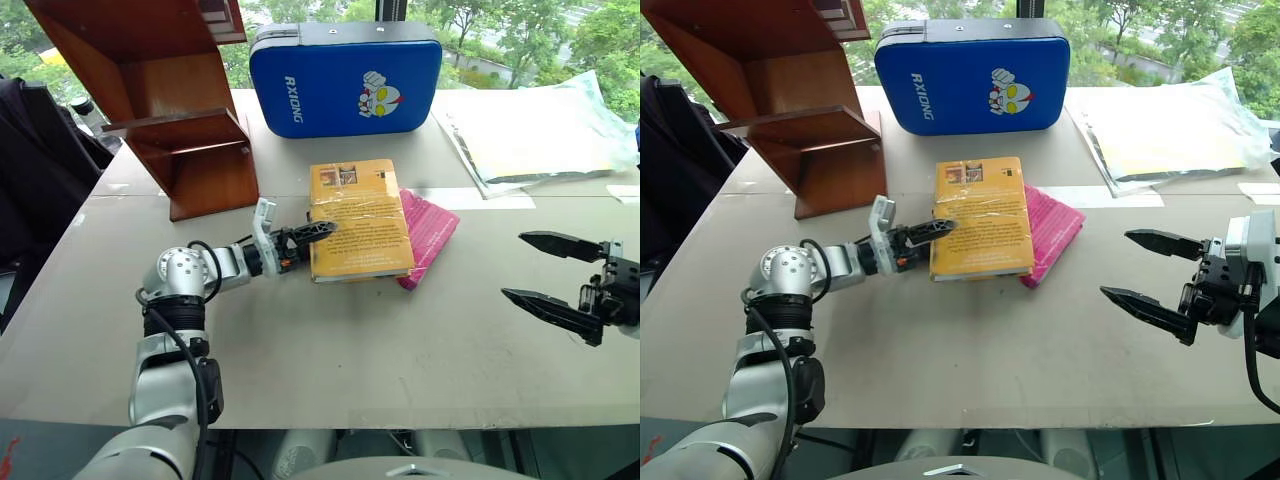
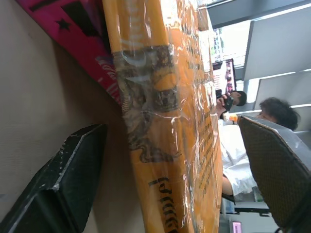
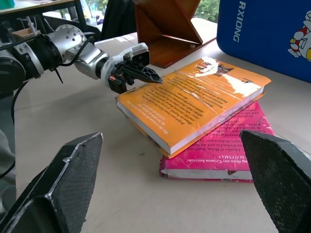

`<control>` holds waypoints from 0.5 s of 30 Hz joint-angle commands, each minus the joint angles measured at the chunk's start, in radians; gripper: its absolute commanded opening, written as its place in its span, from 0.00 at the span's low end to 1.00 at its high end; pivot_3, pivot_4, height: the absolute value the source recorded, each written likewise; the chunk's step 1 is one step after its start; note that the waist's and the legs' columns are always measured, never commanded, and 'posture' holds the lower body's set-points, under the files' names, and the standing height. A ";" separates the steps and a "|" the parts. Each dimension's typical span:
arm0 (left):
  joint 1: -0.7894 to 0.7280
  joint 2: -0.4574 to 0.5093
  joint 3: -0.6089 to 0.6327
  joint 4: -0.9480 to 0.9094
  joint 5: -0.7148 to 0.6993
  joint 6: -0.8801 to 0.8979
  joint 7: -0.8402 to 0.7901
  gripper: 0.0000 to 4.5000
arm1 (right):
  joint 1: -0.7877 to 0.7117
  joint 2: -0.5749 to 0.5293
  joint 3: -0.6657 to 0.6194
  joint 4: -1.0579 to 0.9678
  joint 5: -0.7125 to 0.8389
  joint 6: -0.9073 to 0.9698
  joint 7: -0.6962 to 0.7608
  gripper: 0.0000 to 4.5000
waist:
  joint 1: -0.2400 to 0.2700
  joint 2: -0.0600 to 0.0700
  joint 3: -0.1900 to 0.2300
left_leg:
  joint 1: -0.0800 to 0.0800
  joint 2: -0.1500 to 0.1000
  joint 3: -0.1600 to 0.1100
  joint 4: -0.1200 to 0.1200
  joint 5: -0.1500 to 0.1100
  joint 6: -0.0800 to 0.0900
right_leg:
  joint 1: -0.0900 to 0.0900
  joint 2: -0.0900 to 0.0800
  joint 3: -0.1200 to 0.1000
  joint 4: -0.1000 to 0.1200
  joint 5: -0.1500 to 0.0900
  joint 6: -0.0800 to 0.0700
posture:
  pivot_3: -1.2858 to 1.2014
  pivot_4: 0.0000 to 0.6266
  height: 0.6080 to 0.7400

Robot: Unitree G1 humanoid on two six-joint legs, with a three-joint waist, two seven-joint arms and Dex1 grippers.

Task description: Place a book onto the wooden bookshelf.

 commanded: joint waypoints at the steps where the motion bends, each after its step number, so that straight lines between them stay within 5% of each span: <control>1: -0.018 -0.007 0.006 -0.016 -0.007 0.024 -0.027 0.50 | -0.013 -0.018 -0.050 -0.024 0.039 0.015 -0.005 1.00 | 0.000 -0.001 0.000 | 0.000 0.000 0.000 0.000 0.000 0.000 | 0.000 0.000 0.000 0.000 0.000 0.000 | 0.52 0.24 1.00; 6: -0.016 -0.019 0.048 -0.066 -0.035 0.043 -0.016 0.03 | -0.043 -0.025 -0.035 -0.032 0.056 0.036 -0.033 1.00 | -0.001 -0.001 0.000 | 0.000 0.000 0.000 0.000 0.000 0.000 | 0.000 0.000 0.000 0.000 0.000 0.000 | 0.52 0.24 1.00; 15: -0.066 -0.076 0.223 -0.464 -0.230 0.016 0.145 0.00 | -0.101 -0.010 0.017 -0.010 0.036 0.029 -0.041 1.00 | 0.000 -0.006 0.003 | -0.003 0.001 -0.001 0.000 0.002 -0.003 | -0.002 -0.001 -0.001 0.000 0.000 0.000 | 0.52 0.24 1.00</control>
